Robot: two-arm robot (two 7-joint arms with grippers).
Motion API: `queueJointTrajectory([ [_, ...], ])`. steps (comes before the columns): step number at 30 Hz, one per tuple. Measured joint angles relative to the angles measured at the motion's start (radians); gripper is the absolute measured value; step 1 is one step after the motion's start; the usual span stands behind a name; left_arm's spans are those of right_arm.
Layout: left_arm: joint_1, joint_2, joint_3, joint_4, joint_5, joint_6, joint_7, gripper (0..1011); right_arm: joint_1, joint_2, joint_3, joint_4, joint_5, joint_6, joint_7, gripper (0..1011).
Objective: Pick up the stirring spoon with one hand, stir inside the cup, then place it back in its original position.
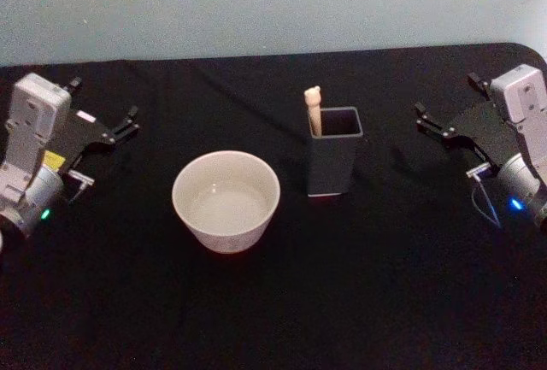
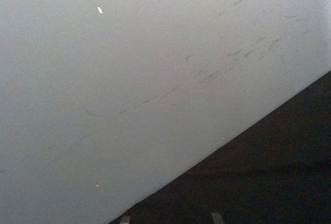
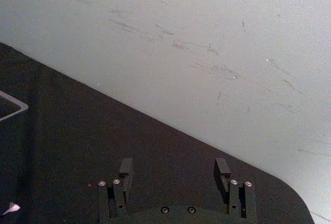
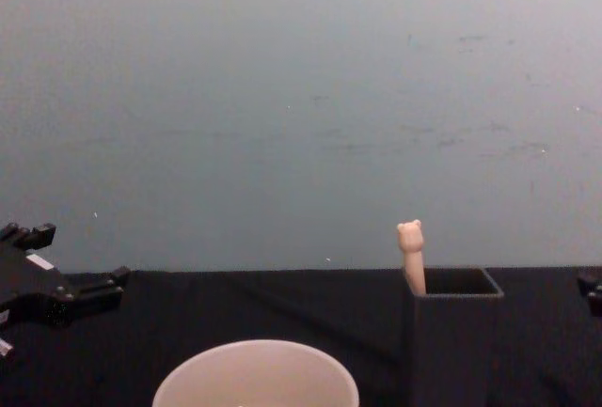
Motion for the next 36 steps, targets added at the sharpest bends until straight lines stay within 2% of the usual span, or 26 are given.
queueJointTrajectory([
  [36,0.000,0.000,0.000,0.000,0.000,0.000,0.000,1001,0.000,0.000,0.000,0.000,0.000,0.000,0.000,1002],
])
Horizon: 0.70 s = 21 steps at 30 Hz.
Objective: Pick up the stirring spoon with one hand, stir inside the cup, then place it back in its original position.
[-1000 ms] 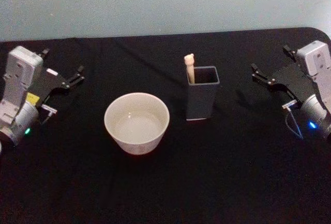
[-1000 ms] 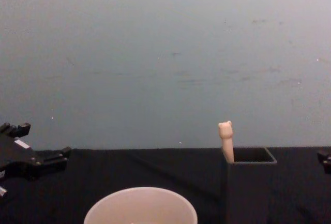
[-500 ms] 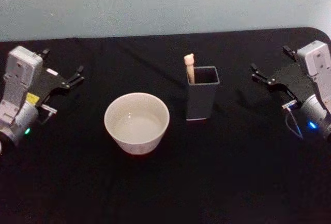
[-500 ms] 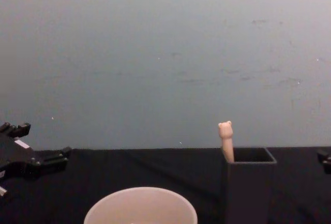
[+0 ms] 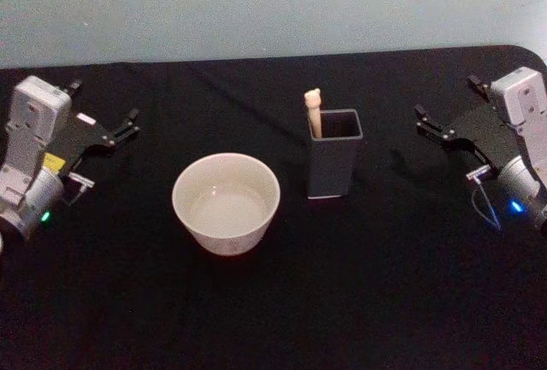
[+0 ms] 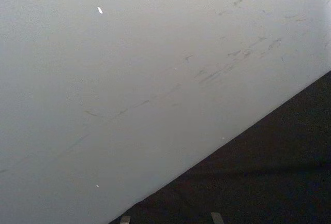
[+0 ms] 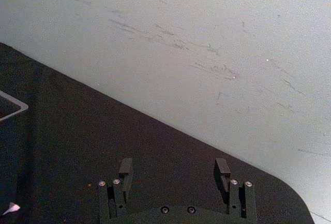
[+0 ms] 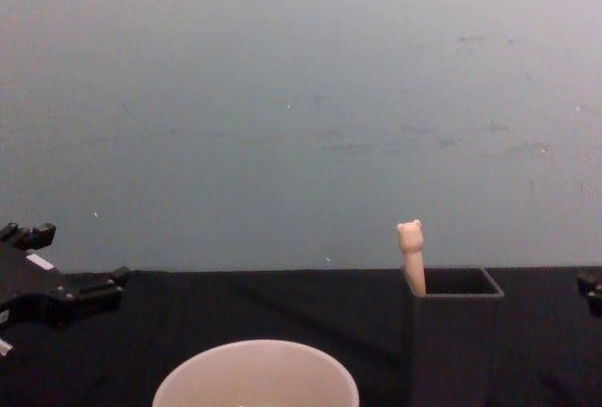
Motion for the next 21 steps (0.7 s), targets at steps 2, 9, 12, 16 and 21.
queueJointTrajectory([
  [2,0.000,0.000,0.000,0.000,0.000,0.000,0.000,1001,0.000,0.000,0.000,0.000,0.000,0.000,0.000,1002],
  [9,0.000,0.000,0.000,0.000,0.000,0.000,0.000,1001,0.000,0.000,0.000,0.000,0.000,0.000,0.000,1002],
  [12,0.000,0.000,0.000,0.000,0.000,0.000,0.000,1001,0.000,0.000,0.000,0.000,0.000,0.000,0.000,1002],
  [16,0.000,0.000,0.000,0.000,0.000,0.000,0.000,1001,-0.008,0.000,0.012,-0.013,0.007,0.001,0.019,1002],
  [21,0.000,0.000,0.000,0.000,0.000,0.000,0.000,1001,-0.030,0.008,0.039,-0.060,0.038,0.014,0.060,1002],
])
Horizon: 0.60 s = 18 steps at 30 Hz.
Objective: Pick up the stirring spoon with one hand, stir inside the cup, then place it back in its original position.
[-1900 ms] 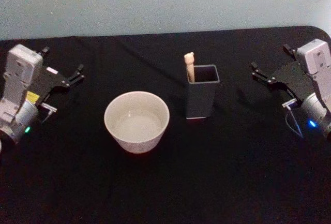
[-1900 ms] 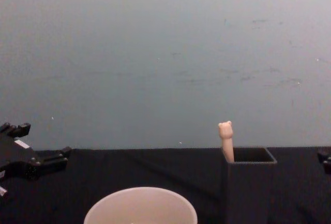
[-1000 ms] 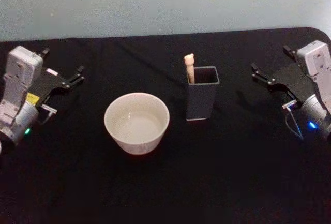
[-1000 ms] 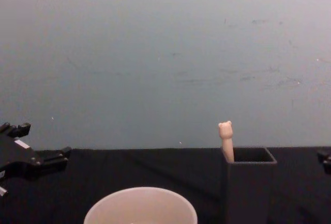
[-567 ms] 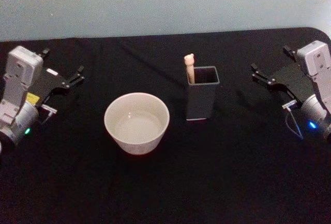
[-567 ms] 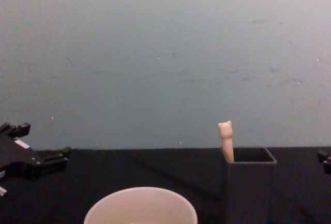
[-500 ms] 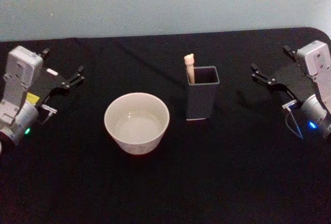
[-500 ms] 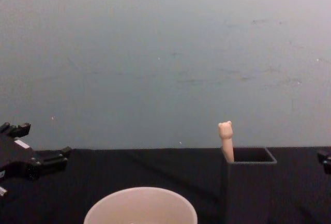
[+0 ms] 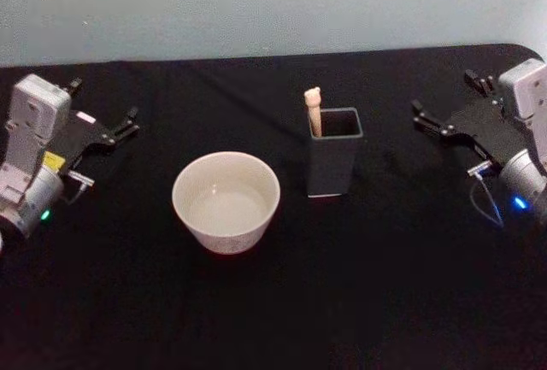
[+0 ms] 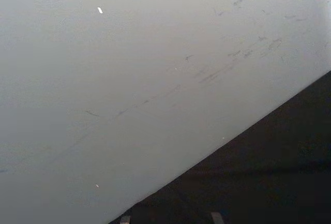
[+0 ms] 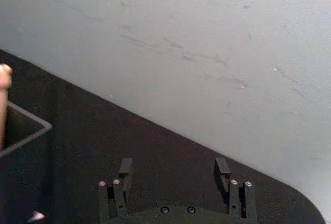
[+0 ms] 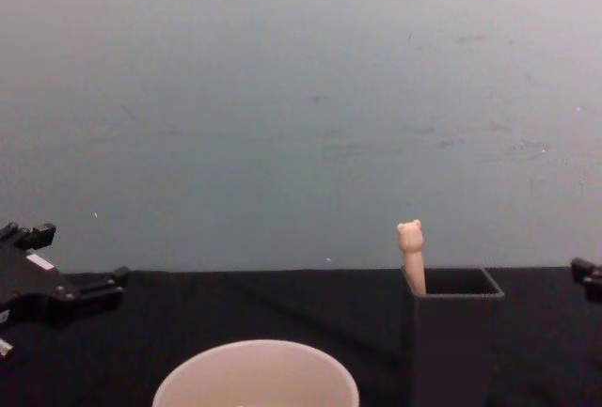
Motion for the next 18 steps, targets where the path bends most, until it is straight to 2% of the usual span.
queueJointTrajectory([
  [4,0.000,0.000,0.000,0.000,0.000,0.000,0.000,1001,-0.016,0.007,0.018,-0.038,0.028,0.020,0.026,1002],
  [10,0.000,0.000,0.000,0.000,0.000,0.000,0.000,1001,-0.045,0.018,0.054,-0.118,0.105,0.075,0.092,1002],
  [11,0.000,0.000,0.000,0.000,0.000,0.000,0.000,1001,-0.052,0.019,0.064,-0.144,0.131,0.097,0.113,1002],
  [18,0.000,0.000,0.000,0.000,0.000,0.000,0.000,1001,-0.058,0.016,0.083,-0.222,0.209,0.212,0.175,1002],
])
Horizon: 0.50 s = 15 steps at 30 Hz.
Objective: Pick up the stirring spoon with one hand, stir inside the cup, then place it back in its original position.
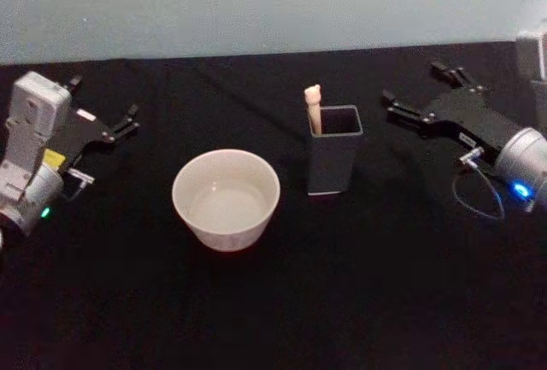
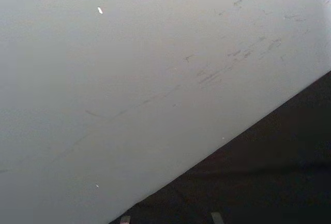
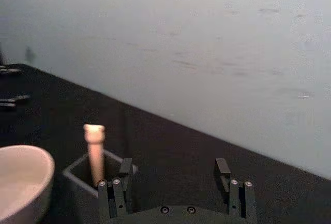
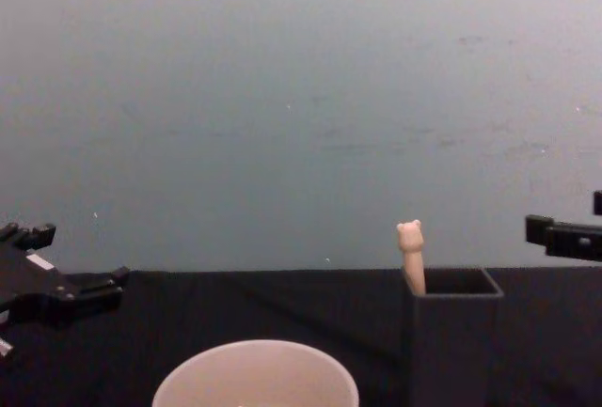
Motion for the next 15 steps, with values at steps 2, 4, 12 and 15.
queueJointTrajectory([
  [2,0.000,0.000,0.000,0.000,0.000,0.000,0.000,1001,0.006,-0.001,0.000,-0.019,0.017,0.039,0.023,1000],
  [4,0.000,0.000,0.000,0.000,0.000,0.000,0.000,1001,0.011,-0.003,0.000,-0.028,0.026,0.063,0.038,1002],
  [12,0.000,0.000,0.000,0.000,0.000,0.000,0.000,1001,0.057,-0.014,-0.028,-0.053,0.046,0.168,0.120,1002],
  [15,0.000,0.000,0.000,0.000,0.000,0.000,0.000,1001,0.075,-0.015,-0.044,-0.053,0.041,0.196,0.134,1002],
])
